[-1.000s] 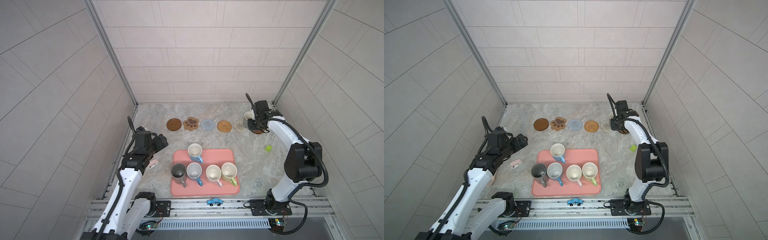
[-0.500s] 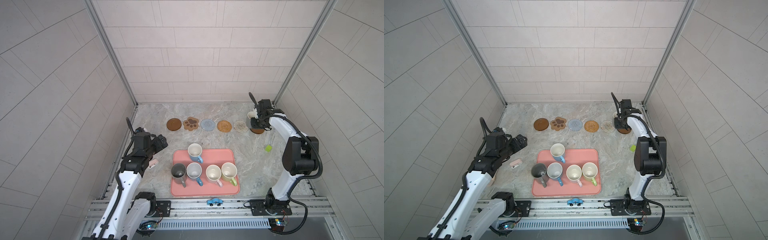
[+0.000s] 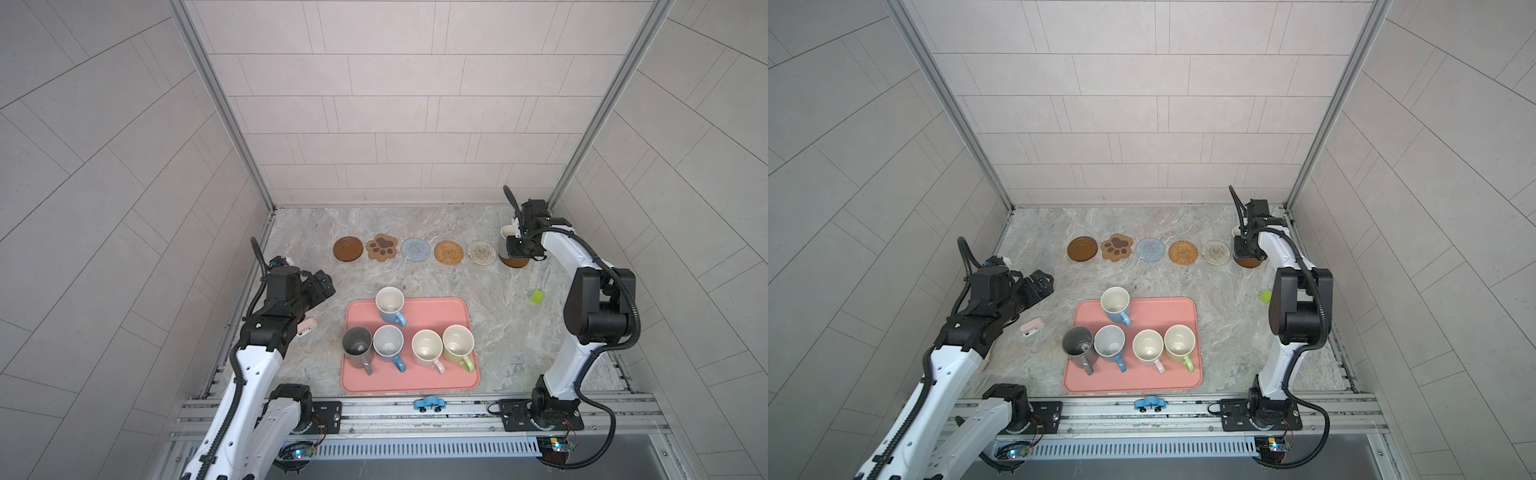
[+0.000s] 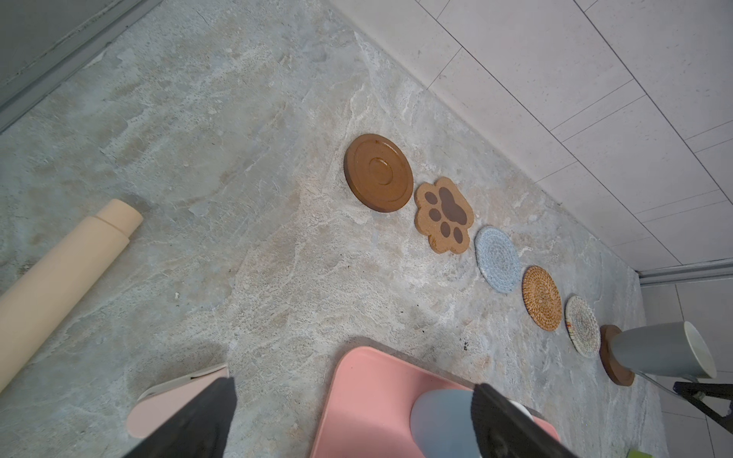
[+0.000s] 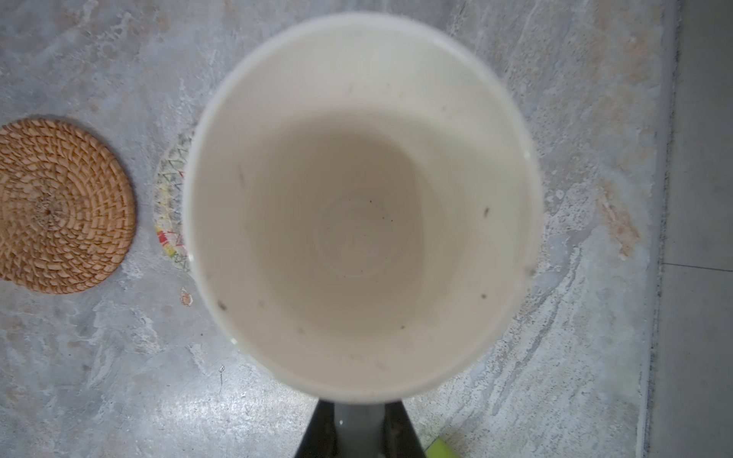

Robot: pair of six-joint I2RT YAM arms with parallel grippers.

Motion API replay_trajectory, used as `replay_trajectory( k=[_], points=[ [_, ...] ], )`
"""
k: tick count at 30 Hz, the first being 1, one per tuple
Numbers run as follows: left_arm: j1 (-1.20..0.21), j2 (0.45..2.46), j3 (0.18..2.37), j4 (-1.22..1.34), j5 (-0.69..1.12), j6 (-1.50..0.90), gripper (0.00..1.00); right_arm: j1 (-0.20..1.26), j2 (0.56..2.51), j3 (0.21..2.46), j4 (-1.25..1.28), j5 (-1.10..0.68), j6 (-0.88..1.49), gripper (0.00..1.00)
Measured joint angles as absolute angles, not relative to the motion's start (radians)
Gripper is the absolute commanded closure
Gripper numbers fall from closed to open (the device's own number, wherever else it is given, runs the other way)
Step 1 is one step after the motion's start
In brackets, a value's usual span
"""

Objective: Place cups on coasters
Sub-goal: Place the cup on the coaster.

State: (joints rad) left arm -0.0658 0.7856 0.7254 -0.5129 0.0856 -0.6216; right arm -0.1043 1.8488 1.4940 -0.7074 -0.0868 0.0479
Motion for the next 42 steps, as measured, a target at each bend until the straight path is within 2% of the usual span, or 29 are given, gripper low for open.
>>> replay_trajectory(
  k=[42],
  points=[
    [-0.066,0.722,0.712,-0.553,0.070,-0.623,0.00,-0.180,1.890,1.501,-0.667,-0.135,0.007,1.00]
  ],
)
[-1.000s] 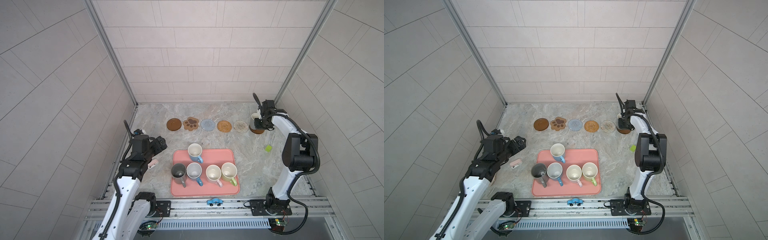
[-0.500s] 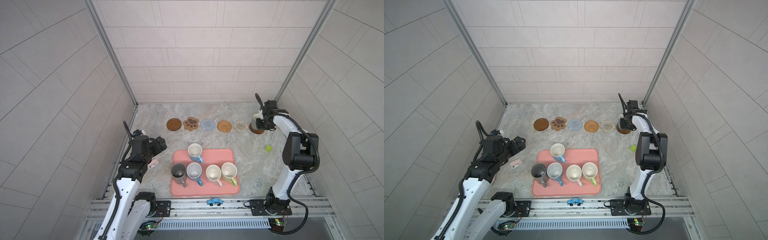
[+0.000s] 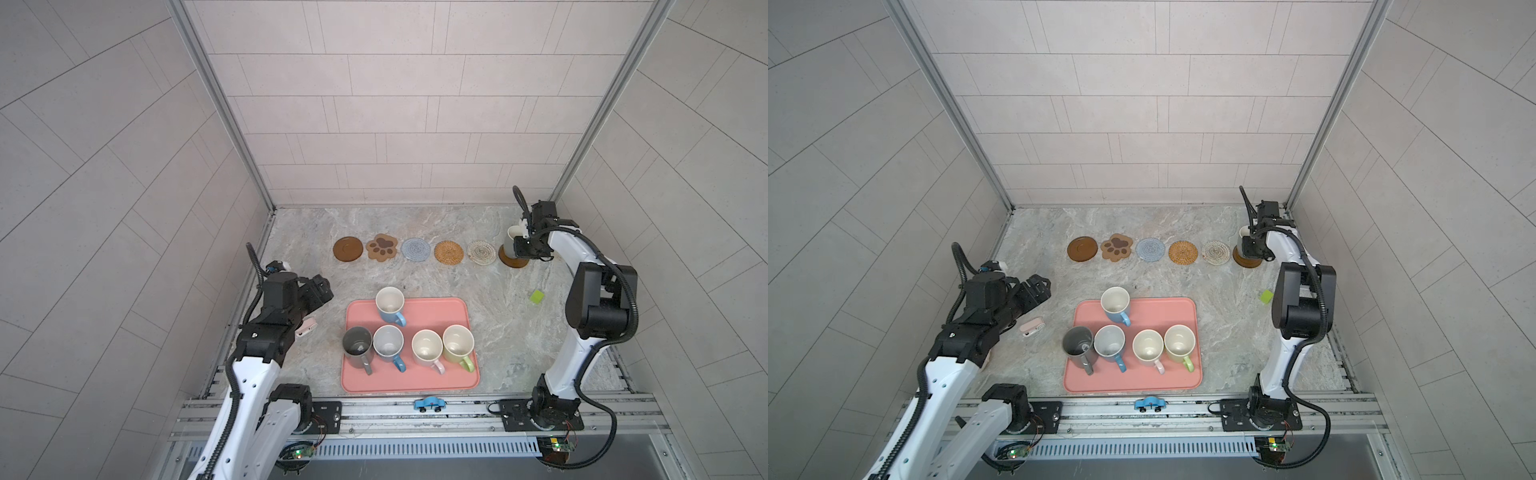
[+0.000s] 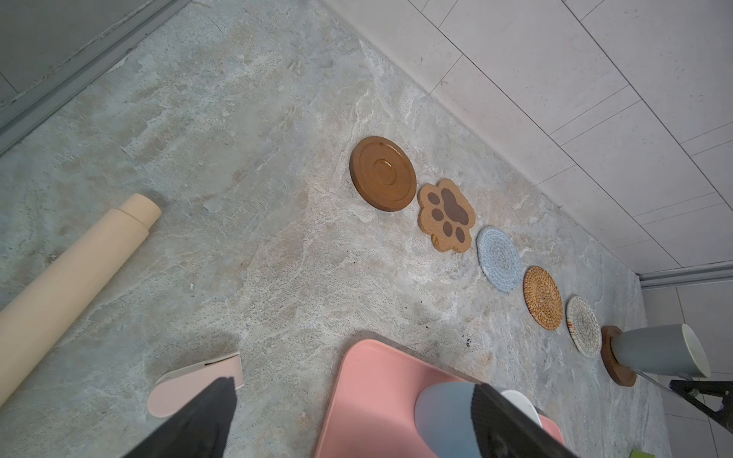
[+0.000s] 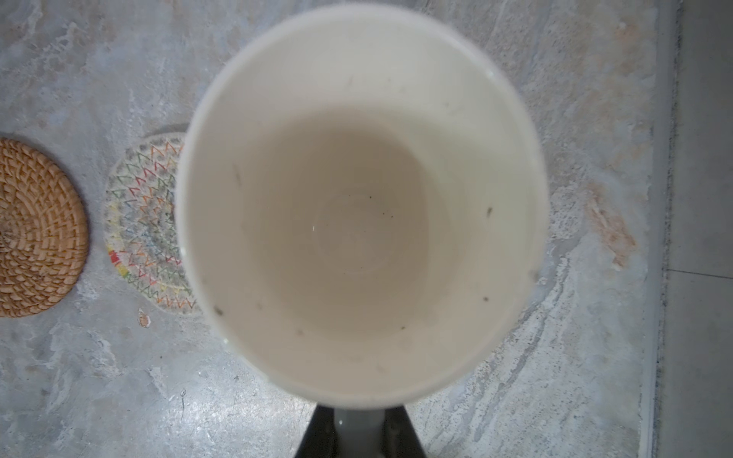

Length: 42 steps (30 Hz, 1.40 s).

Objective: Place cups on coasters
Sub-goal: Place the cup on the coaster.

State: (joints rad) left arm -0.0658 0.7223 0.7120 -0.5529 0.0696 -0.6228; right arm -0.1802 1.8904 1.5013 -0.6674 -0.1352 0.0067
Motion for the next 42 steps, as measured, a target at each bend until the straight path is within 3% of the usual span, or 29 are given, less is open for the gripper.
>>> replay_trajectory(
  k=[42],
  points=[
    [-0.066,0.706,0.700,-0.556,0.067,-0.637,0.00,-0.200,1.890,1.497,-0.671,-0.150,-0.049,1.00]
  ],
)
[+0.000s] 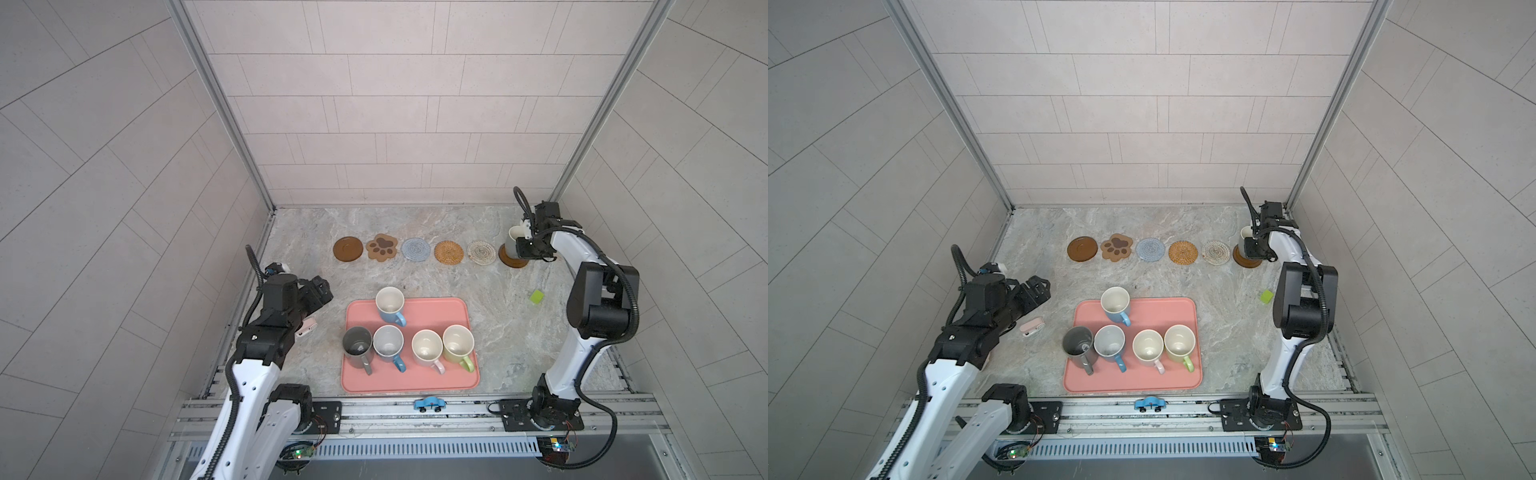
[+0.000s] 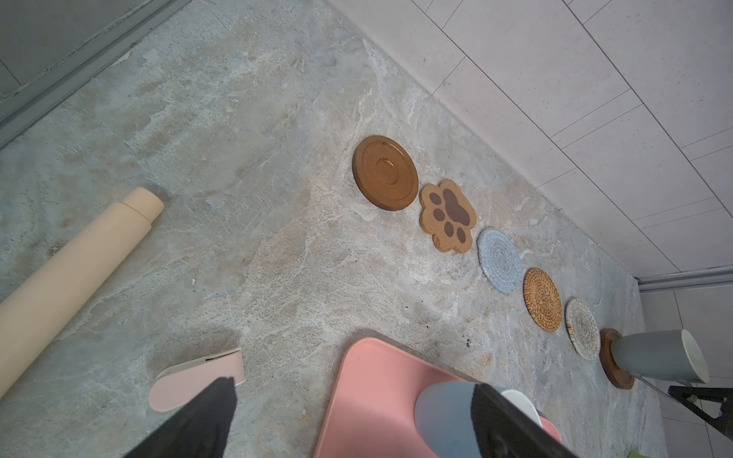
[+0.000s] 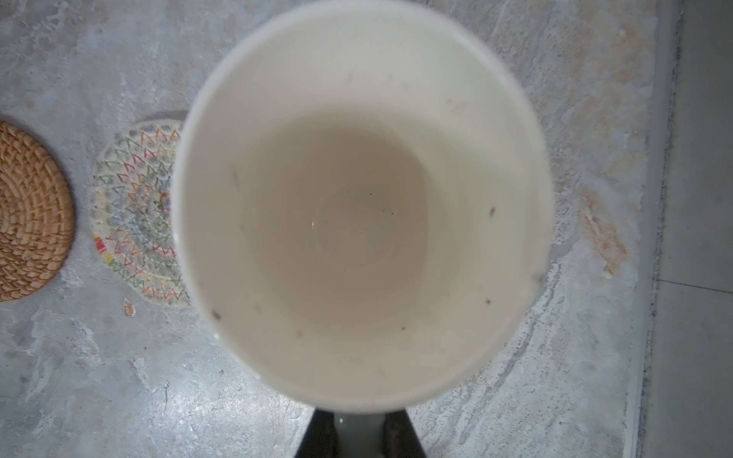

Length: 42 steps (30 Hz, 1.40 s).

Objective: Place cups on coasters
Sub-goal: Place the cup on the coaster.

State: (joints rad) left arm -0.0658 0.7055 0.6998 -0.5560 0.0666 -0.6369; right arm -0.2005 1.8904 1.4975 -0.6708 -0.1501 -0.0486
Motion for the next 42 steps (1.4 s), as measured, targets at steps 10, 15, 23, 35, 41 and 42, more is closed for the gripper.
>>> replay_trajectory(
  k=[10,15,23,35,41,42],
  points=[
    [-0.066,0.693,0.695,-0.557,0.067,-0.638,0.00,-0.205,1.889,1.495,-0.671,-0.150,-0.049,1.00],
    [-0.066,0.690,0.695,-0.558,0.067,-0.638,0.00,-0.207,1.885,1.485,-0.670,-0.150,-0.049,1.00],
    [-0.066,0.682,0.694,-0.559,0.067,-0.638,0.00,-0.210,1.882,1.481,-0.670,-0.149,-0.049,0.98],
    [-0.066,0.677,0.685,-0.560,0.067,-0.639,0.00,-0.210,1.877,1.481,-0.679,-0.142,-0.050,0.80],
    [-0.066,0.677,0.685,-0.560,0.067,-0.638,0.00,-0.211,1.875,1.480,-0.685,-0.133,-0.052,0.71],
    [-0.066,0.677,0.685,-0.560,0.067,-0.638,0.00,-0.211,1.873,1.479,-0.685,-0.132,-0.052,0.70]
  ],
)
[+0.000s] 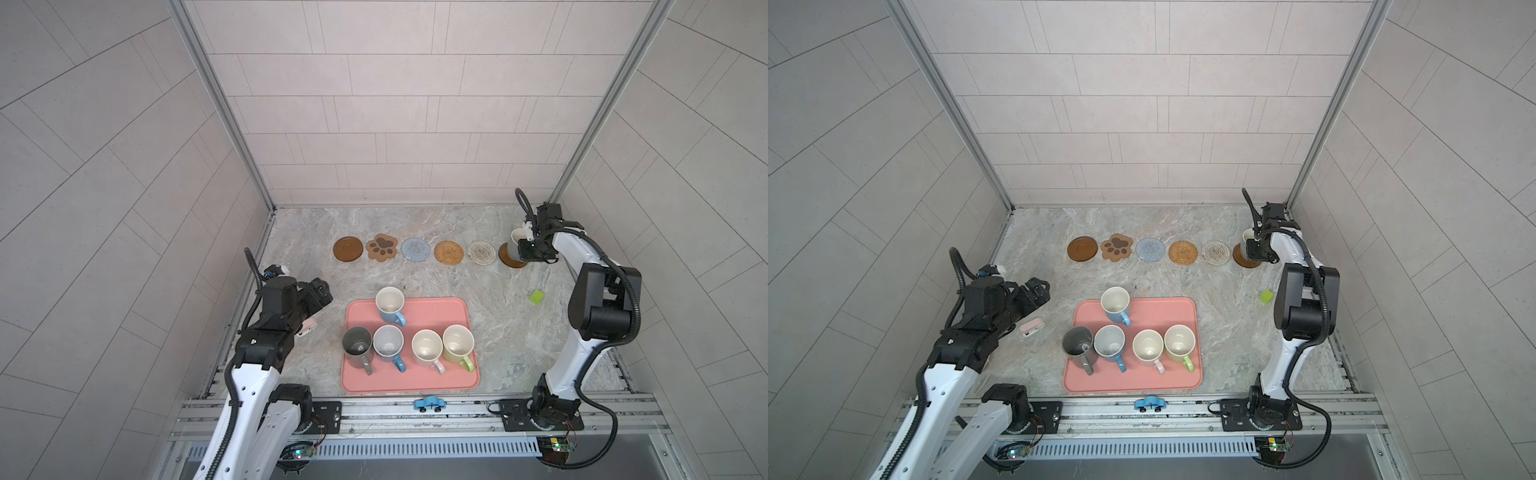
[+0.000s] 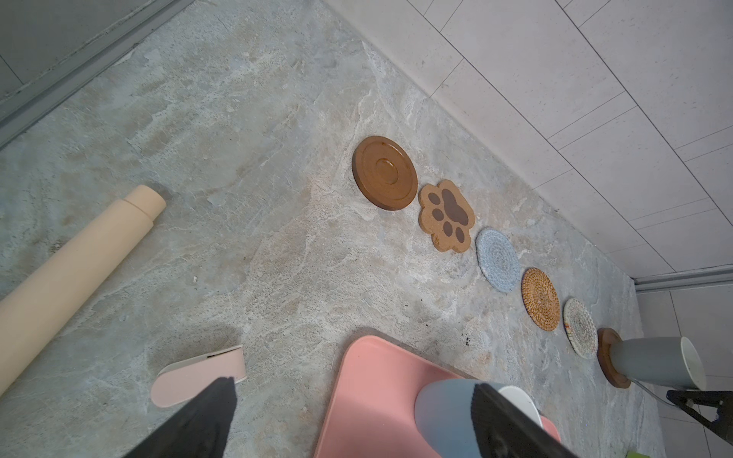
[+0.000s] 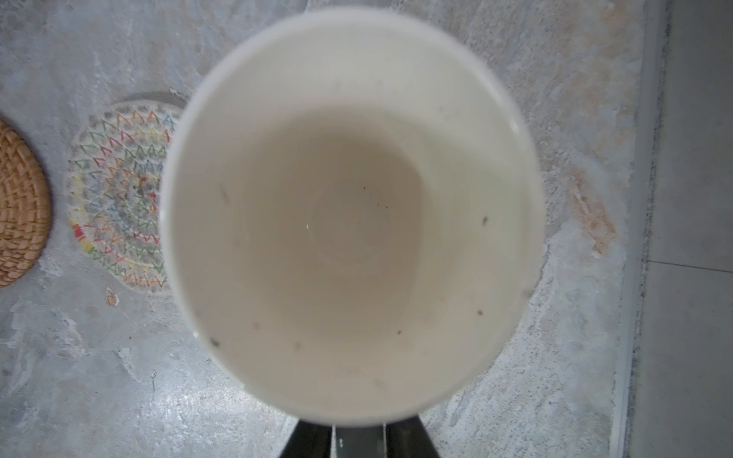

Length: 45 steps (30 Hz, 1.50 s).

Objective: Place cups on coasters
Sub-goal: Place the cup on the coaster, then pick up the cup from the tray.

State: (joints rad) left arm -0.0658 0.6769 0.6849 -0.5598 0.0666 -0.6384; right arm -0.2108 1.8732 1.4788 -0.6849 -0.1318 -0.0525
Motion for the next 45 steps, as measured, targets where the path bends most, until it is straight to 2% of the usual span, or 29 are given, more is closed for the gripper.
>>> replay_trajectory(
  k=[5,15,24,27,34,39,45],
  points=[
    [-0.066,0.677,0.685,-0.560,0.067,-0.638,0.00,-0.212,1.869,1.478,-0.685,-0.127,-0.052,0.64],
    [-0.066,0.677,0.684,-0.554,0.061,-0.638,0.00,-0.212,1.795,1.445,-0.692,-0.127,-0.032,0.45],
    [-0.066,0.701,0.684,-0.527,0.055,-0.638,0.00,-0.186,1.591,1.431,-0.728,-0.119,0.032,0.40],
    [-0.066,0.720,0.684,-0.515,0.056,-0.638,0.00,-0.105,1.516,1.432,-0.751,-0.099,0.057,0.40],
    [-0.066,0.746,0.684,-0.505,0.056,-0.638,0.00,0.266,1.453,1.432,-0.813,-0.043,0.146,0.41],
    [-0.066,0.748,0.684,-0.505,0.056,-0.637,0.00,0.497,1.480,1.451,-0.867,-0.005,0.223,0.42],
    [-0.066,0.750,0.682,-0.504,0.056,-0.638,0.00,0.728,1.602,1.542,-0.933,0.039,0.300,0.43]
  ],
)
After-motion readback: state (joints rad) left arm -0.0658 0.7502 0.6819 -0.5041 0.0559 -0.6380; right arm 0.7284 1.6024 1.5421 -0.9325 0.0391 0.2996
